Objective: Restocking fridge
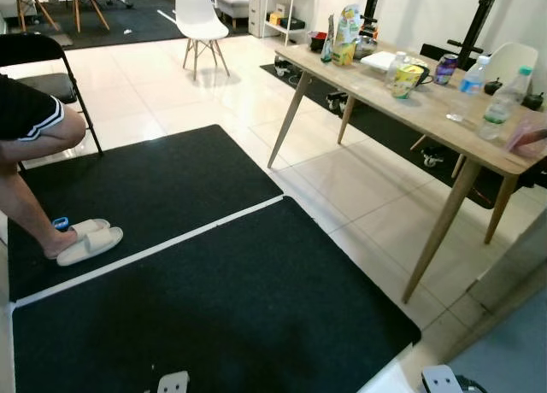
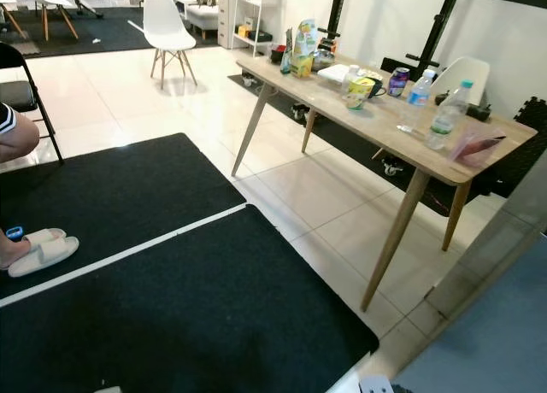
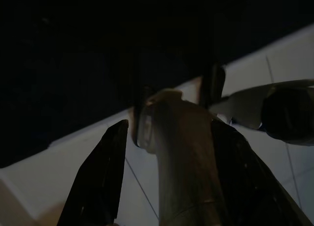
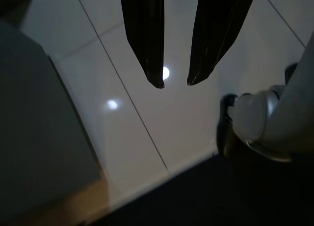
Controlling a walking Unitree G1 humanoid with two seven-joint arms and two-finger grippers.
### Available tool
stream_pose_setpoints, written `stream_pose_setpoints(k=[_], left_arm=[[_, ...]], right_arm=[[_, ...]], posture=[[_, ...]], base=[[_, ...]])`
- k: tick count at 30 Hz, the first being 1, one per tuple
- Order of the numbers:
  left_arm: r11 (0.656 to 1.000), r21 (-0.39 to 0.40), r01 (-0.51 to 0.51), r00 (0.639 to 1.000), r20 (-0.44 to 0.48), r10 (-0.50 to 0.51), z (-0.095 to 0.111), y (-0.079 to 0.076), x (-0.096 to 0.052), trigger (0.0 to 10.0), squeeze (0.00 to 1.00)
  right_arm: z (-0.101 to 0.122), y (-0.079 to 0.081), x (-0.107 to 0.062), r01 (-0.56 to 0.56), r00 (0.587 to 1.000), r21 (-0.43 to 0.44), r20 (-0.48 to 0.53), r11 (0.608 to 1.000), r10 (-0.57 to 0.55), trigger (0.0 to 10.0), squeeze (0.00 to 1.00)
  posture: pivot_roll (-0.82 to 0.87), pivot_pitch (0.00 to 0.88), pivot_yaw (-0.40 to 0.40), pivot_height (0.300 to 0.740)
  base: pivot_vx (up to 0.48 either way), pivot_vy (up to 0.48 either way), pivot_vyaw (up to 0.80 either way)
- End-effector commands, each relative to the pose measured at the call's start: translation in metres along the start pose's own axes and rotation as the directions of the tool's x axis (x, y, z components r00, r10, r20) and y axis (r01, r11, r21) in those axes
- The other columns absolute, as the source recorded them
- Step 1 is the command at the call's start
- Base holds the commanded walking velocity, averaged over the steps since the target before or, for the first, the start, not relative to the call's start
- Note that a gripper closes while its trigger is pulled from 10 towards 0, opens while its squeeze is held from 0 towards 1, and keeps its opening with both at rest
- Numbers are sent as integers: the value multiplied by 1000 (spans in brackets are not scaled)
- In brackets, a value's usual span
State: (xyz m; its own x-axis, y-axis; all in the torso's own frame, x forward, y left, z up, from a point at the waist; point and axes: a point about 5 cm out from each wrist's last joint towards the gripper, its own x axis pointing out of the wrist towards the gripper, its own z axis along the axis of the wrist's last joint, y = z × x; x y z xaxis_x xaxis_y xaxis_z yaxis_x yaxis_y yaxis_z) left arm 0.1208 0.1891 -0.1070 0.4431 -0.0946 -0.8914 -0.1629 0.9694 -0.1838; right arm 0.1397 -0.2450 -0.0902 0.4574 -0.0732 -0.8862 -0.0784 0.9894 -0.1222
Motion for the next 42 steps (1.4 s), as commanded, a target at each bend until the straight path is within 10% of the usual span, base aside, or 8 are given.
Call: stream_pose_setpoints(k=[1,42], left_arm=[[1000,-3,9,999,-51,-9,-12,-3,-1,10000,0],[1000,-4,14,999,-34,-14,-5,-4,1,10000,0]], right_arm=[[2,-2,0,4,1000,-12,1,1000,-4,10000,0],[2,1,1,5,1000,16,-14,1000,-5,10000,0]], posture=[[-66,0,-54,740],[-61,0,-53,740]], base=[[262,0,0],[255,0,0]])
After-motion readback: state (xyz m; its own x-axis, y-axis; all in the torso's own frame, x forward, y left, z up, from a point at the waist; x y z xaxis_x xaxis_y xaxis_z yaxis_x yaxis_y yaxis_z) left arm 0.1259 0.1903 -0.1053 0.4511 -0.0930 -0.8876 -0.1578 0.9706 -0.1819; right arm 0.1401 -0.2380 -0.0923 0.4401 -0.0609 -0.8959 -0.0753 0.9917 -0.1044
